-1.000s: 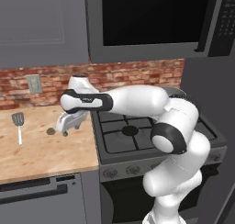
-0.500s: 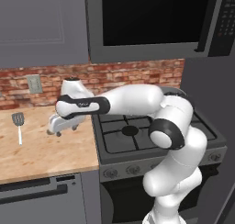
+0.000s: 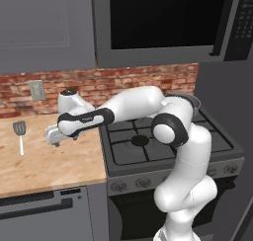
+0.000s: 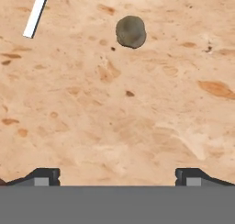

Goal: Put the onion and garlic in the pot. Retrieve the spatula and lightly stir the vegetables in the pot.

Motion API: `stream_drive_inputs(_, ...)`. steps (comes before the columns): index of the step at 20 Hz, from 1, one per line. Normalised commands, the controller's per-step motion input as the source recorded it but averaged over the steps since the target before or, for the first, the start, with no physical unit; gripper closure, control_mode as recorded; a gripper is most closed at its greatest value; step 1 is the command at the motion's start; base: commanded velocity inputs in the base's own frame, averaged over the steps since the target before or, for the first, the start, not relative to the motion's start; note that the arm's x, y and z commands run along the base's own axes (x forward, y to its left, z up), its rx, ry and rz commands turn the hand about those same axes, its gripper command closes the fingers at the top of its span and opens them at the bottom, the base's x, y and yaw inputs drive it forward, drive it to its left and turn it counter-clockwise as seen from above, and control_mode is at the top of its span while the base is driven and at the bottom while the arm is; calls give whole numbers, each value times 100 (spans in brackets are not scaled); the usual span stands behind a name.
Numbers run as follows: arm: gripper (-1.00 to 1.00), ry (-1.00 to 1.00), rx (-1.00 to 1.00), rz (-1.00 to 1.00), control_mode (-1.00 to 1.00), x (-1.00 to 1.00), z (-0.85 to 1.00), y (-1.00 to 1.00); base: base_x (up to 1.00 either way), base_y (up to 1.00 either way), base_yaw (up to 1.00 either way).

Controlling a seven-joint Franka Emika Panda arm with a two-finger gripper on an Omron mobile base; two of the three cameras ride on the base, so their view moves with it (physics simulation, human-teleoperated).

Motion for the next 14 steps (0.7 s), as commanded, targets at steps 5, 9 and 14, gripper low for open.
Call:
stream_drive_inputs(5, -100, -1, -6, -7, -100, 39, 0, 35, 0, 0, 0)
stream_drive_inputs(9, -100, 0, -4, -6, -100, 26, -2, 20, 0, 0, 0)
stream_drive_inputs(14, -100, 0, 0, -1, -100, 1, -30, 1, 0, 0, 0)
